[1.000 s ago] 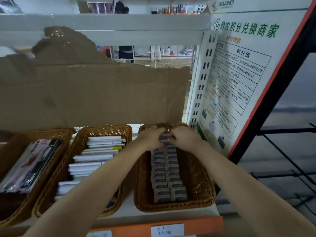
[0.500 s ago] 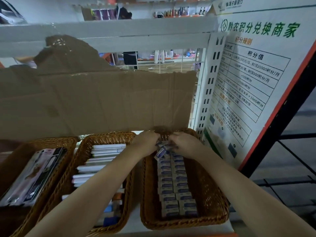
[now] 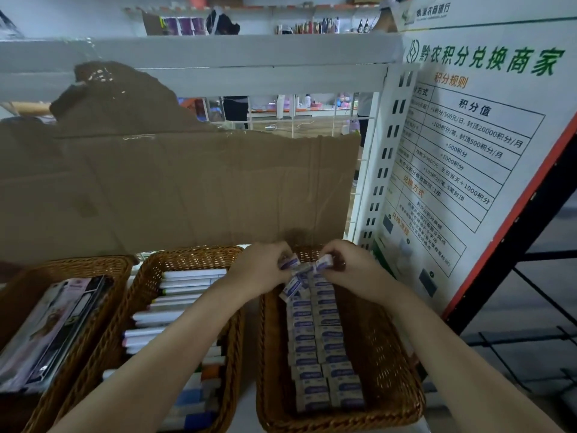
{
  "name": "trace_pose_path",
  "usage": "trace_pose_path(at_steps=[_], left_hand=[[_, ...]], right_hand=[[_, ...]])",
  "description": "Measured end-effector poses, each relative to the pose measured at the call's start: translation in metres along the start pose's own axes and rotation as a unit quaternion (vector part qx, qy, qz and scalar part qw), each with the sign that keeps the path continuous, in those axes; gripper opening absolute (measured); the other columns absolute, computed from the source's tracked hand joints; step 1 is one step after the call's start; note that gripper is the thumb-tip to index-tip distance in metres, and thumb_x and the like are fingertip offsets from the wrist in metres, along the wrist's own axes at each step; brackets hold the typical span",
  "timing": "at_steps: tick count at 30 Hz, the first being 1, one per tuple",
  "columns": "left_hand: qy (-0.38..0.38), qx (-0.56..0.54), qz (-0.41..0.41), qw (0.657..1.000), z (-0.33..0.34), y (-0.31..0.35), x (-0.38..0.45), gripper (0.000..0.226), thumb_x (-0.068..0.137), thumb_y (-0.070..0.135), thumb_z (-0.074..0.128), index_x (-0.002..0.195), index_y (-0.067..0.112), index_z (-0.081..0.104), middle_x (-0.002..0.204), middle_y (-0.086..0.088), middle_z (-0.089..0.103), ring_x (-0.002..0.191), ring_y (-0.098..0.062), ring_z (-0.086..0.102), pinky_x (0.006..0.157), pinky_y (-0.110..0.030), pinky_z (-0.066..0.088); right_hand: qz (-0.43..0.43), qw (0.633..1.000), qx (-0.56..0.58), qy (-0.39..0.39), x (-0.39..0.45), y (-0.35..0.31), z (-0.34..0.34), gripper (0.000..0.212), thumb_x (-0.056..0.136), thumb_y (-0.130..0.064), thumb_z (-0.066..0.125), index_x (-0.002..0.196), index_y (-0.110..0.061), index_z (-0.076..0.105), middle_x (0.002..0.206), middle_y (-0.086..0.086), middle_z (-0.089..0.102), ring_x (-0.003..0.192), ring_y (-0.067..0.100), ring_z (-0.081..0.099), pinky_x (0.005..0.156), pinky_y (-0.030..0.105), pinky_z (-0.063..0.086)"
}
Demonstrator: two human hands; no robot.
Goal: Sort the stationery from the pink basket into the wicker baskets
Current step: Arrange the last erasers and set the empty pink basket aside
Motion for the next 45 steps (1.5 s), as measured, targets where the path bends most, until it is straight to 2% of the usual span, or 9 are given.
trace_pose_path(at_steps=[4,9,13,17,22,25,29,36,45], left_hand=[[0.008,-0.043,0.026,0.999,-0.008,0.014,-0.033,0.027,0.087,0.034,0.064,0.113,0.028,0.062,0.103,0.01,0.056,0.095,-0.008,0.053,0.07,-0.021,0.037],[-0.011,-0.045,0.035,0.998,0.003,0.02,-0.062,0.031,0.088,0.033,0.063,0.119,0.03,0.058,0.113,0.01,0.054,0.099,-0.007,0.052,0.081,-0.021,0.043],[-0.031,-0.003,0.054,0.998,0.026,0.028,-0.075,0.024,0.089,0.036,0.061,0.113,0.032,0.057,0.114,0.011,0.054,0.096,-0.004,0.048,0.073,-0.018,0.037],[-0.056,0.061,0.078,0.994,0.05,0.036,-0.074,0.025,0.09,0.033,0.059,0.115,0.025,0.059,0.119,0.003,0.055,0.111,-0.015,0.046,0.08,-0.025,0.037],[-0.02,0.14,0.093,0.986,0.055,0.045,-0.064,0.026,0.092,0.025,0.056,0.117,0.018,0.059,0.119,-0.003,0.051,0.113,-0.022,0.045,0.085,-0.03,0.039],[-0.019,0.157,0.104,0.982,0.059,0.048,-0.062,0.03,0.091,0.023,0.056,0.121,0.017,0.054,0.12,-0.004,0.053,0.113,-0.023,0.046,0.088,-0.032,0.04],[-0.017,0.153,0.113,0.982,0.062,0.047,-0.064,0.037,0.09,0.024,0.057,0.126,0.018,0.048,0.122,-0.004,0.054,0.115,-0.022,0.047,0.088,-0.031,0.042],[-0.026,0.15,0.114,0.982,0.064,0.046,-0.064,0.034,0.089,0.027,0.06,0.119,0.016,0.051,0.12,-0.003,0.052,0.115,-0.022,0.045,0.088,-0.03,0.04],[-0.032,0.144,0.123,0.981,0.065,0.047,-0.064,0.033,0.091,0.029,0.057,0.12,0.015,0.052,0.123,-0.003,0.052,0.116,-0.02,0.045,0.089,-0.029,0.04]], right_hand=[[0.04,0.981,0.19,-0.014,-0.023,-0.008,0.006,0.022,0.078,-0.02,0.074,0.094,-0.029,0.06,0.095,-0.01,0.065,0.092,0.008,0.061,0.083,0.03,0.051],[0.055,0.969,0.238,-0.024,-0.046,-0.017,0.019,0.024,0.075,-0.018,0.076,0.093,-0.024,0.061,0.101,-0.007,0.067,0.096,0.007,0.062,0.088,0.03,0.049],[0.064,0.989,0.132,-0.024,-0.064,-0.007,0.017,0.021,0.081,-0.02,0.072,0.095,-0.027,0.059,0.1,-0.012,0.064,0.094,-0.003,0.059,0.084,0.018,0.046],[0.051,0.998,-0.008,-0.042,-0.08,-0.003,0.016,0.017,0.086,-0.025,0.067,0.096,-0.032,0.056,0.101,-0.02,0.059,0.094,-0.011,0.052,0.075,0.005,0.039],[0.015,0.993,-0.1,-0.064,-0.086,-0.004,0.025,0.019,0.087,-0.026,0.066,0.099,-0.031,0.052,0.1,-0.02,0.05,0.09,-0.007,0.047,0.074,0.003,0.036],[-0.001,0.989,-0.127,-0.07,-0.086,-0.005,0.031,0.019,0.087,-0.026,0.065,0.102,-0.026,0.055,0.102,-0.016,0.05,0.098,0.001,0.048,0.076,0.007,0.037],[-0.024,0.981,-0.175,-0.082,-0.084,-0.006,0.041,0.019,0.088,-0.028,0.064,0.103,-0.021,0.055,0.109,-0.007,0.055,0.106,0.008,0.043,0.086,0.023,0.039],[-0.064,0.973,-0.198,-0.095,-0.081,-0.01,0.051,0.017,0.088,-0.03,0.062,0.102,-0.02,0.058,0.105,-0.008,0.051,0.103,0.009,0.04,0.081,0.023,0.038],[-0.044,0.957,-0.263,-0.116,-0.076,-0.004,0.062,0.026,0.09,-0.036,0.058,0.109,-0.019,0.052,0.114,-0.005,0.048,0.11,0.012,0.038,0.086,0.03,0.043]])
Point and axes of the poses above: each hand's wrist, its own x-axis towards the middle knuckle, its own z-axis out of the palm, y = z × x, the point moved 10 cm from there along x, towards the middle knuckle
